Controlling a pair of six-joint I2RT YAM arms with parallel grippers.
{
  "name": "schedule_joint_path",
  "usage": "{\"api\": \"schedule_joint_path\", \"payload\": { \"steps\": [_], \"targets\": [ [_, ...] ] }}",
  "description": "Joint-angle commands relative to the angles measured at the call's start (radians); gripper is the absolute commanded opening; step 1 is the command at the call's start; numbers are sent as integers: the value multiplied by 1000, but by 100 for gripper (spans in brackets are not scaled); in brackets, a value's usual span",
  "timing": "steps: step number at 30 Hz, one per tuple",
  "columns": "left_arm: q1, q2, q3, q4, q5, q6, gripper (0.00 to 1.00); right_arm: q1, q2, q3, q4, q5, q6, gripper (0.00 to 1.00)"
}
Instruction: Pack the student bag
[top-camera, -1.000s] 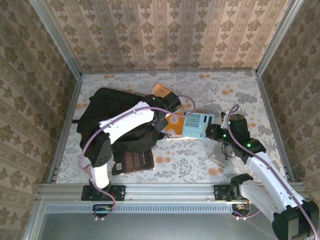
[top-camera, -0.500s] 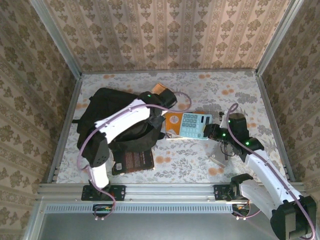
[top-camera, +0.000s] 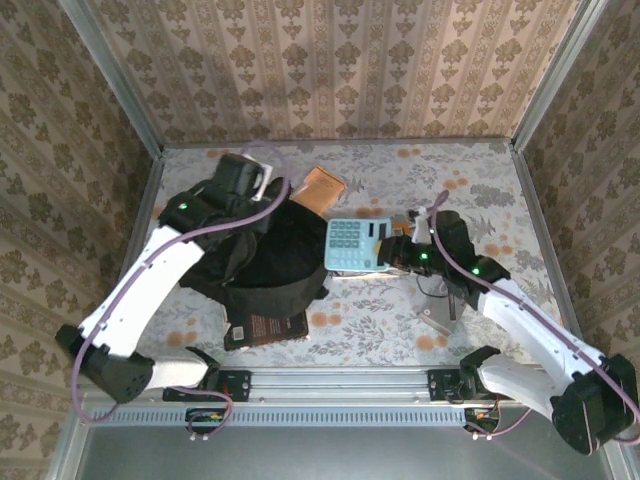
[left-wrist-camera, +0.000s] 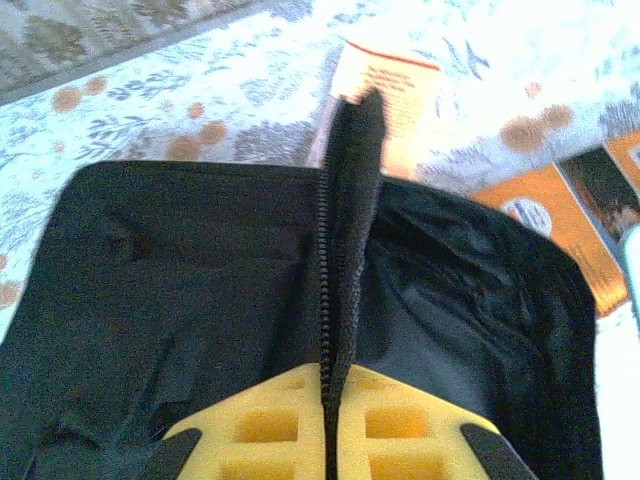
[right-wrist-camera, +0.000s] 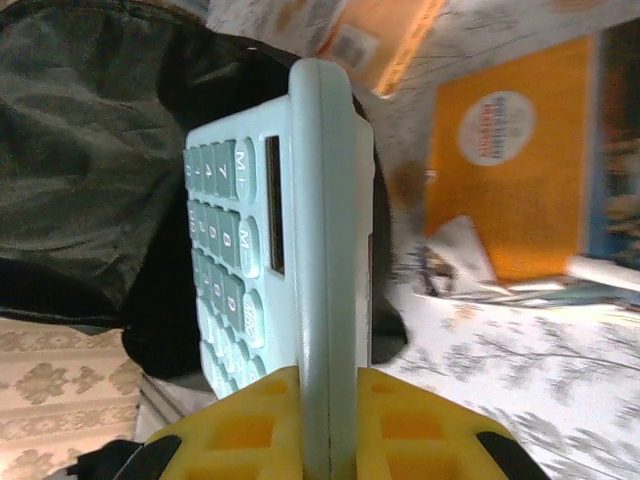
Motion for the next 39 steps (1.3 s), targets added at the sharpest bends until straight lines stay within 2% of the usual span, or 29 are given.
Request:
{"api": "schedule_joint_path", "payload": {
  "steps": [1,8,13,18,25,30,33,36,39],
  "targets": [
    [40,-73,-41,92,90,-83,0,70,110,141,27,57,101,7],
    [91,-147,-109,177,130,-145,0,226,403,425,-167,146,269,3],
    [95,-144,-100,228,132,-178,0,304,491,504,-208,200,342,4],
    [95,-147,-79,275,148,-194,0,338,570,609,-292,274,375,5],
    [95,-149,-81,312,254,-203,0,352,799,810,-217,218,389,7],
    [93,-136,-67,323,286,-201,0,358,982,941,-7,162,454,8],
    [92,-118,-41,322,311,-197,0,372,1079,1016,164,171,500,11],
    [93,-114,-40,340,323,-191,0,397,1159,1094,224,228,515,18],
    [97,-109,-34,348,327,-186,0,422,1243,1215,188,270,499,37]
  ]
}}
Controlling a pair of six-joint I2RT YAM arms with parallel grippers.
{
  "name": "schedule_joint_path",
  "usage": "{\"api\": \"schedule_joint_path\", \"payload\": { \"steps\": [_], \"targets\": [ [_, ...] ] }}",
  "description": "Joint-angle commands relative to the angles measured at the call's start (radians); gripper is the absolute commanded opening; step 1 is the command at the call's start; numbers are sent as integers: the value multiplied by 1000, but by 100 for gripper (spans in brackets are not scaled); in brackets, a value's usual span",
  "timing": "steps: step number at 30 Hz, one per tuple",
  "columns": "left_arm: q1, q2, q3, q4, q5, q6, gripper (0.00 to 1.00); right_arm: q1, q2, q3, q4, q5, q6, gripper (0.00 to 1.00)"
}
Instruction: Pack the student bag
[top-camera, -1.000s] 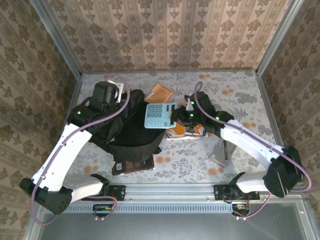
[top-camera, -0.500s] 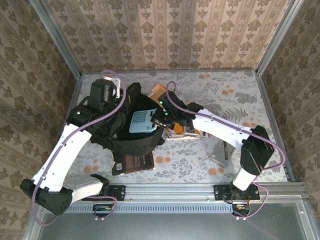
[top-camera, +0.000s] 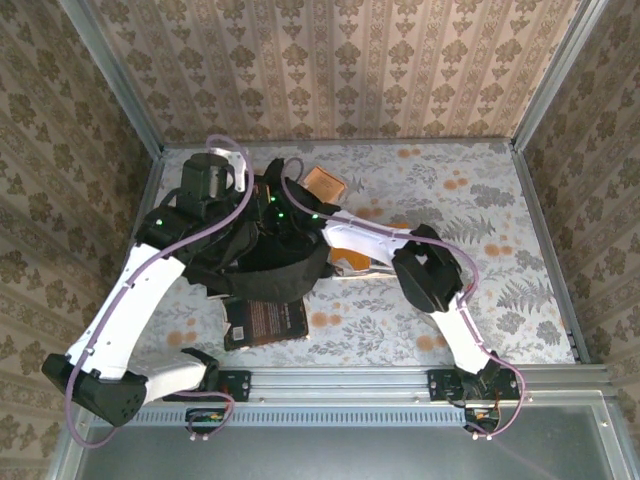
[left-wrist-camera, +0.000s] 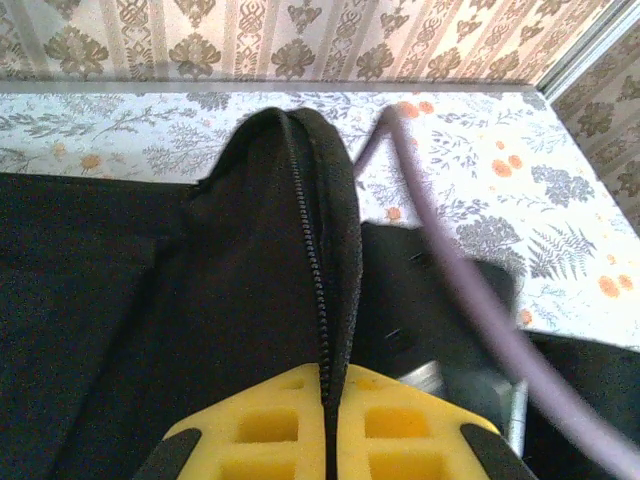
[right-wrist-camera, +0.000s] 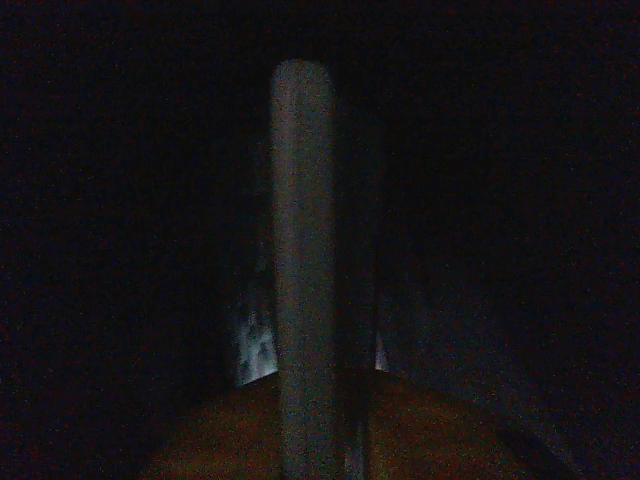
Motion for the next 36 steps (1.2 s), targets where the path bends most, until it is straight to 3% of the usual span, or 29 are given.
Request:
{"api": "schedule_joint_path", "payload": {
  "steps": [1,7,10,13,22,28,33,36],
  "targets": [
    [11,-9,58,109,53,0,0,37,71,170,74,59,14,43],
    [50,-12,45,112,78,-5,0,29,86,159,109,51,-28,58],
    [107,-18,17,119,74,-1,0,24,24,93,143,24,-143,64],
    [134,-24,-24,131,69,-6,0,33,-51,77,35,24,-353,68],
    [172,-26,-124,201,103,-64,0,8,-332,-308,71,-18,-514,72],
    [176,-13,-182,268,198,-98,0,-22,-509,-461,-21,88,-721,70],
    [176,12,-246,319,278,-142,0,-53,-666,-522,-177,201,-884,63],
    [165,29,-279,353,301,-161,2,-100,-758,-597,-273,364,-854,61]
  ]
}}
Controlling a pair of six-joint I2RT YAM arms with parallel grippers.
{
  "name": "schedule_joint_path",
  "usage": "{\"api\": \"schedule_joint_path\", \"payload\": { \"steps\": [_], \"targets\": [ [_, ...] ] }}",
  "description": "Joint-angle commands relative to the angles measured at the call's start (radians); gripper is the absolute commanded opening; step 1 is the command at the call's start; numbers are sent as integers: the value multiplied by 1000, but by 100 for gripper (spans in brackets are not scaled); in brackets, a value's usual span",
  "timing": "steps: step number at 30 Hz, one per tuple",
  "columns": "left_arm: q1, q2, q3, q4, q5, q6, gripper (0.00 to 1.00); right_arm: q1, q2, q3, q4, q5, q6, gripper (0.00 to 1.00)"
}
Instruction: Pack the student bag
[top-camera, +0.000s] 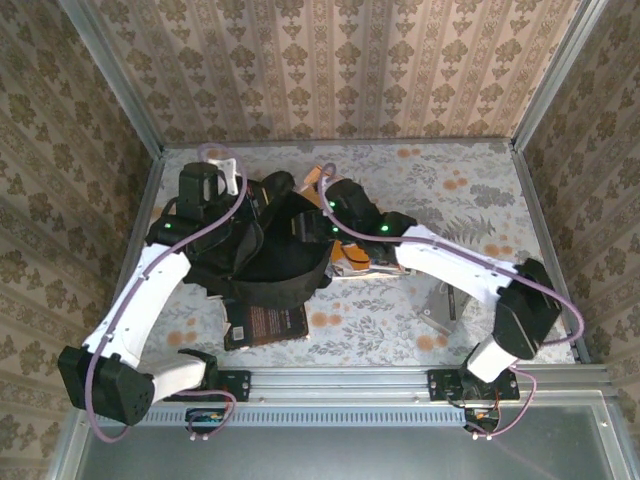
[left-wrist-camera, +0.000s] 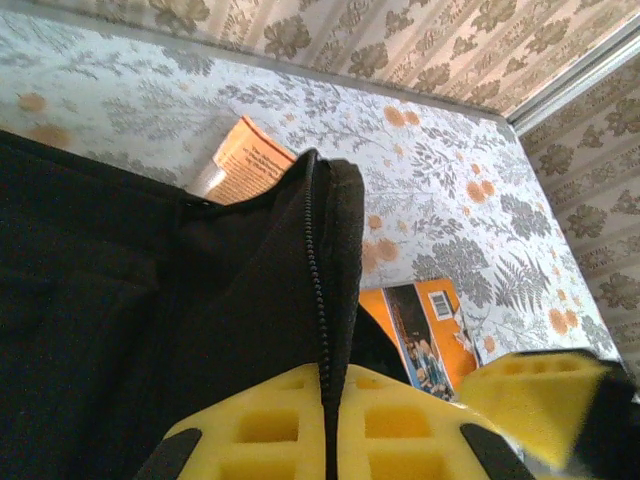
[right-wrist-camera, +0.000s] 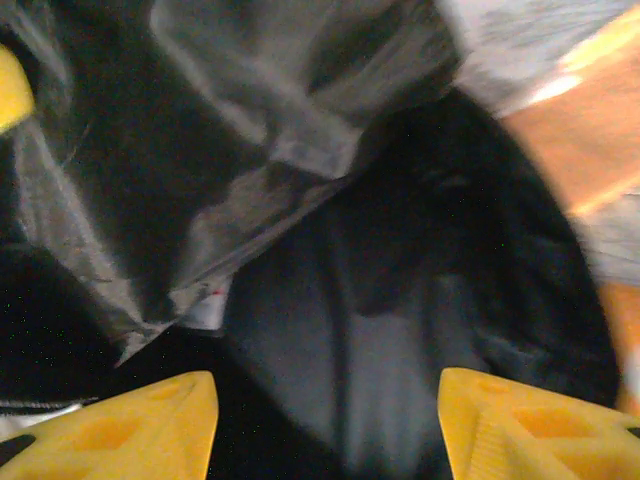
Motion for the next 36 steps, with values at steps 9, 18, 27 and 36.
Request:
{"api": "schedule_joint_path", "payload": {
  "steps": [9,18,27,36],
  "targets": [
    [-87,78,-53,78,-5,1,2,-197,-251,-191,-555,426,74,76],
    [-99,116,-75,97,19,17,2,-515,-507,-498,-558,151,315,100],
    [-100,124,-90,104,51,12,3,-607,-387,-564,-609,14,382,100],
    [-101,130,-86,94,59,18,3,-621,-350,-607,-577,31,380,100]
  ]
}}
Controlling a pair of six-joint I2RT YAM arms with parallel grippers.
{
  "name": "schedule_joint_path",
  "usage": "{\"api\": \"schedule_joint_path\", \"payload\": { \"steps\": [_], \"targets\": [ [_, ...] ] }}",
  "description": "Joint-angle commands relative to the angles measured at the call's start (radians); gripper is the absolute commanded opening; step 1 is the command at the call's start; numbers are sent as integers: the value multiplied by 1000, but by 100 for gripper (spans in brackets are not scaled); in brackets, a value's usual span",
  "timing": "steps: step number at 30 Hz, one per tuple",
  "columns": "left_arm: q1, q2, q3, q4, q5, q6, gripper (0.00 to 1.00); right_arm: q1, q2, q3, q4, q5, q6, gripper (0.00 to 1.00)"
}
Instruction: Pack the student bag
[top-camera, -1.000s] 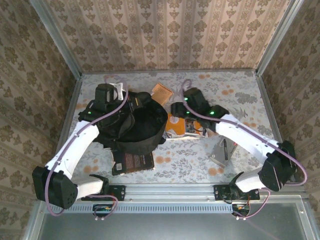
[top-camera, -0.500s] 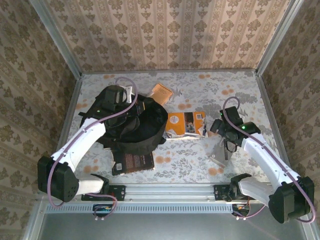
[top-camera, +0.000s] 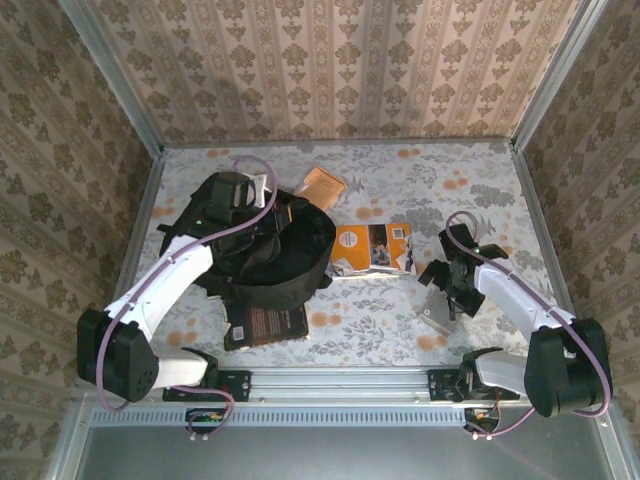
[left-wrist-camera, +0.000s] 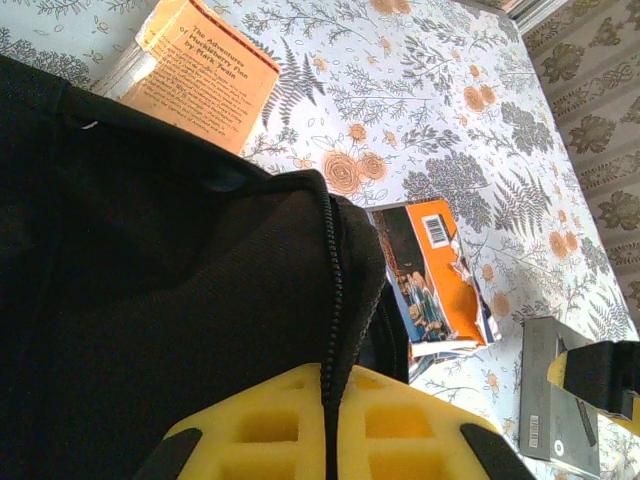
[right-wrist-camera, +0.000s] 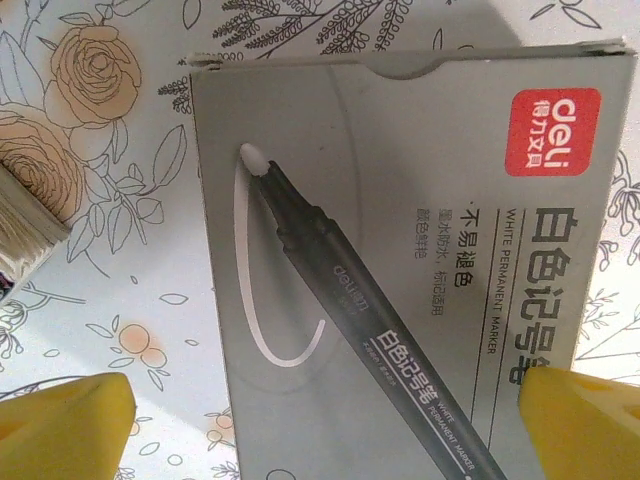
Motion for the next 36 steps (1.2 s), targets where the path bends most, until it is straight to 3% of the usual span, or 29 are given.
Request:
{"api": "schedule_joint_path", "payload": {
  "steps": [1,21,36],
  "targets": [
    [-3,12,-8,14,21,26,3,-6,5,-11,-19,10,15,100],
    [-7,29,-2,-1,21,29,4,-11,-117,-13,-137,30,53,100],
    [-6,35,4,-9,26,33,4,-24,-99,-84,-48,-42,128,100]
  ]
}}
